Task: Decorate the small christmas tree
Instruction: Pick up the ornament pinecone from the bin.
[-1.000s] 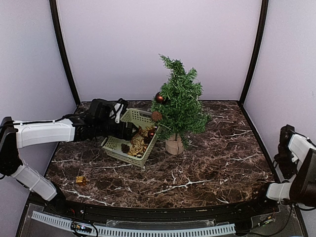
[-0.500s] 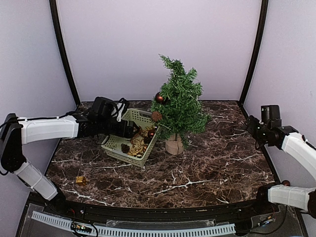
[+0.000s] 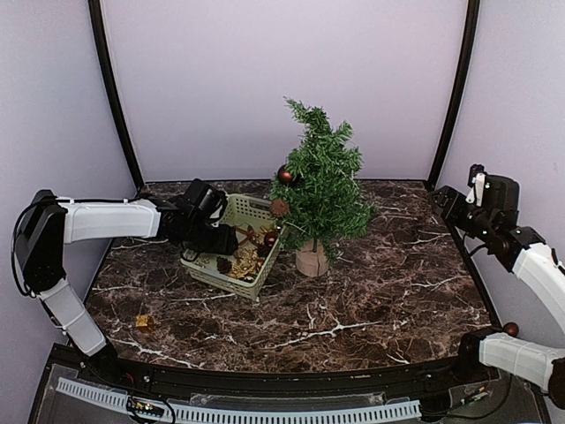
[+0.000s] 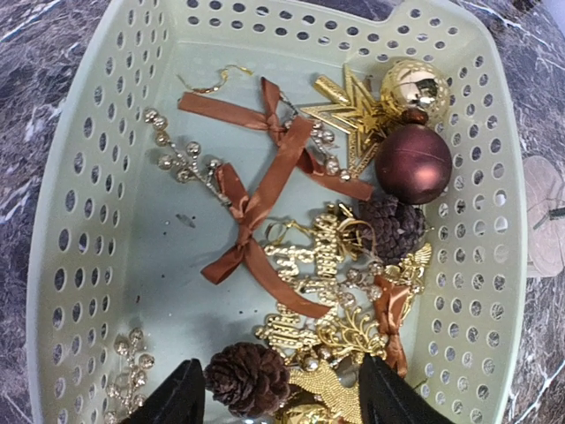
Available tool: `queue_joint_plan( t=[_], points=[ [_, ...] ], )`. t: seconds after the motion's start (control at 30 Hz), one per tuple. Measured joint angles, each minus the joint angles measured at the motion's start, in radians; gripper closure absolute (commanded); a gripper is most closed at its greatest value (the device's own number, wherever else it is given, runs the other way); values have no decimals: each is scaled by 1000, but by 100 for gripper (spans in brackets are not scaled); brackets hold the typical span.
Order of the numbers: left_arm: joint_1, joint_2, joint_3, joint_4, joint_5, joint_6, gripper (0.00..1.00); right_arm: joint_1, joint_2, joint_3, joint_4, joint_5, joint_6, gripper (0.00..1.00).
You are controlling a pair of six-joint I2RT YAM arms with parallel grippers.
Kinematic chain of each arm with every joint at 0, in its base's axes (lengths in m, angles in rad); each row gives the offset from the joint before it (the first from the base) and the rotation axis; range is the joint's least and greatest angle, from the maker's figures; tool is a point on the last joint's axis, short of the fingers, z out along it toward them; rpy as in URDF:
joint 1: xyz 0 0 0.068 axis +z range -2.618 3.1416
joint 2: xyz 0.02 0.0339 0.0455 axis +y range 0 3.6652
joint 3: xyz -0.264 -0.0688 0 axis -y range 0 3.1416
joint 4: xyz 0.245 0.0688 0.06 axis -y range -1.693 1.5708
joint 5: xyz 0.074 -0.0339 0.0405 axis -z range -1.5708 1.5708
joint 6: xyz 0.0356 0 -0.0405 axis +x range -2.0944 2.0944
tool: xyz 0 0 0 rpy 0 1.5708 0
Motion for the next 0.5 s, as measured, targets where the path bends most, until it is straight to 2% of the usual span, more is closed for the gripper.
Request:
queue_joint_plan(
  t=[0.2,0.5],
  points=[
    [3,11,4,-53,-31,-55,36,0,-13,-5,20,-7,-30,7],
    [12,81,5,-57,0,-87,37,0,-15,-23,34,-10,-38,7]
  ],
)
